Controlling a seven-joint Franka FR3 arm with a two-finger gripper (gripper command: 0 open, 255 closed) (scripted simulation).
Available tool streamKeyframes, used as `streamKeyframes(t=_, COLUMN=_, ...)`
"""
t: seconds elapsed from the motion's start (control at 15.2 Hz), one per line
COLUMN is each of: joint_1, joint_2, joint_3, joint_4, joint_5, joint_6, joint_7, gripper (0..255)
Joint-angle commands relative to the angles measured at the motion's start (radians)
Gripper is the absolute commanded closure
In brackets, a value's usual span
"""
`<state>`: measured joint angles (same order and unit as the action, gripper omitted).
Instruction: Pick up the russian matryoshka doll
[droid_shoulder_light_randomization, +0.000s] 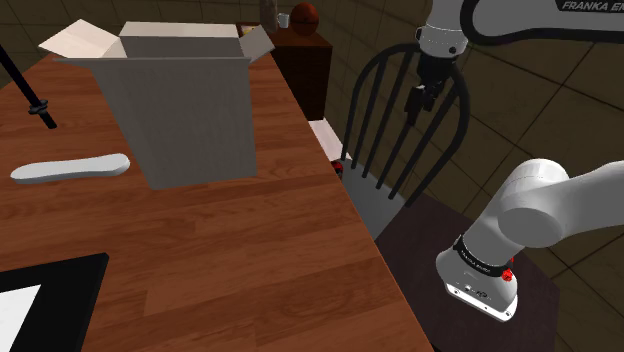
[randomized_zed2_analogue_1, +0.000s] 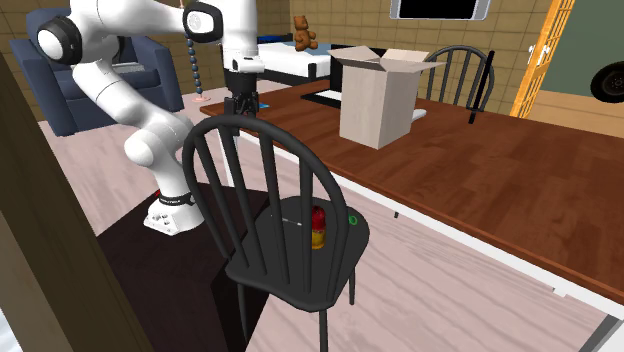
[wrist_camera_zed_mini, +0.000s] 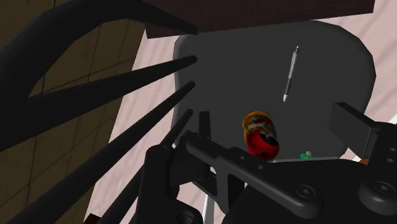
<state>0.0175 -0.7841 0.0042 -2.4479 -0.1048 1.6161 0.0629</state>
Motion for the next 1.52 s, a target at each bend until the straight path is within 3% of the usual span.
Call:
streamKeyframes(t=0.0, joint_1=0.0, joint_2=0.0, joint_3=0.0, joint_4=0.0, joint_5=0.0, joint_6=0.0, joint_7=0.0, gripper=0)
streamKeyframes(t=0.73, joint_1=-0.021, joint_2=0.211, joint_3=0.048, joint_4=-0.191, joint_5=0.04, joint_6=0.52, joint_7=0.194, gripper=0)
streamKeyframes(t=1.12, joint_1=-0.045, joint_2=0.428, joint_3=0.081, joint_4=-0.2, joint_5=0.029, joint_6=0.81, joint_7=0.308, gripper=0)
streamKeyframes(t=1.45, joint_1=-0.079, joint_2=0.64, joint_3=0.112, joint_4=-0.151, joint_5=-0.026, joint_6=1.026, joint_7=0.431, gripper=0)
